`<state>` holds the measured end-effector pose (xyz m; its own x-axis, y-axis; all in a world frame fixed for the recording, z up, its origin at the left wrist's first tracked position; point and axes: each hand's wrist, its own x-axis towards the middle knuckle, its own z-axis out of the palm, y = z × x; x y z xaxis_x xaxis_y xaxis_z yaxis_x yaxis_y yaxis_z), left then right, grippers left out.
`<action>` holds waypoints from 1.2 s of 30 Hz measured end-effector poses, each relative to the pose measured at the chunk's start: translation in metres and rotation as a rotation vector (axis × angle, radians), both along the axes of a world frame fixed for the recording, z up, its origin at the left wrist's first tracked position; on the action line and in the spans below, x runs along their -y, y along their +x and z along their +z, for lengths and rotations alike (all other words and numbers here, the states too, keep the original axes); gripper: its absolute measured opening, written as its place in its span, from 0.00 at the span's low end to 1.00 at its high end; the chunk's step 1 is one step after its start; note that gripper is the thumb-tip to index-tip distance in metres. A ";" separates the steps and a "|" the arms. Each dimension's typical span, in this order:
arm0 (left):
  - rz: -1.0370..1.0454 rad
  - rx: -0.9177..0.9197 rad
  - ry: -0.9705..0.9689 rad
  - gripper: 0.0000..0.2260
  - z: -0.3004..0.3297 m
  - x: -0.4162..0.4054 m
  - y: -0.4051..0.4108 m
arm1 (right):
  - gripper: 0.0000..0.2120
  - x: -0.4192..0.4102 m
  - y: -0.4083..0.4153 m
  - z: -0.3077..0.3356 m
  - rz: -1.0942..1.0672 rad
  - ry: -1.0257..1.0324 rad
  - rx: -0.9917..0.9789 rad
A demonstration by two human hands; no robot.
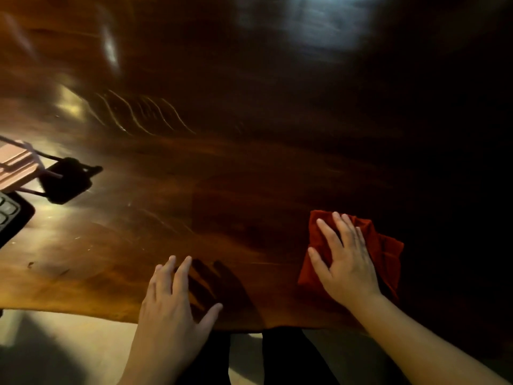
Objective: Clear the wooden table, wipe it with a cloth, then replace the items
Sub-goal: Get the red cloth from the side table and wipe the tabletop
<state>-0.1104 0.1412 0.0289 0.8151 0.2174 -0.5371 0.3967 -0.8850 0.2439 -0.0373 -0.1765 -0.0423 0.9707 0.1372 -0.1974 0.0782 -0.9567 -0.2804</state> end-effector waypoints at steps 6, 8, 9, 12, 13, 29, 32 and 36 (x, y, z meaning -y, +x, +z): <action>0.061 0.000 0.009 0.48 0.000 -0.023 -0.016 | 0.31 -0.048 0.052 -0.003 0.002 -0.025 0.049; 0.079 -0.002 0.022 0.47 -0.001 -0.030 -0.021 | 0.32 -0.071 0.065 -0.004 0.041 -0.038 0.055; 0.091 -0.004 0.026 0.47 -0.001 -0.032 -0.023 | 0.33 -0.082 0.070 -0.004 0.068 -0.042 0.059; 0.116 -0.023 0.037 0.48 -0.002 -0.037 -0.026 | 0.34 -0.117 0.082 -0.005 0.153 -0.048 0.065; 0.116 -0.034 0.042 0.48 -0.002 -0.039 -0.026 | 0.34 -0.129 0.083 -0.005 0.181 -0.050 0.060; 0.054 0.091 0.085 0.53 0.002 -0.041 0.014 | 0.37 -0.174 0.019 -0.003 0.558 0.066 -0.019; 0.026 0.102 0.090 0.52 0.000 -0.031 0.029 | 0.37 -0.147 0.010 -0.002 0.582 0.082 -0.068; -0.038 0.140 0.058 0.49 -0.007 -0.010 0.043 | 0.36 -0.094 -0.005 -0.003 0.505 0.074 -0.065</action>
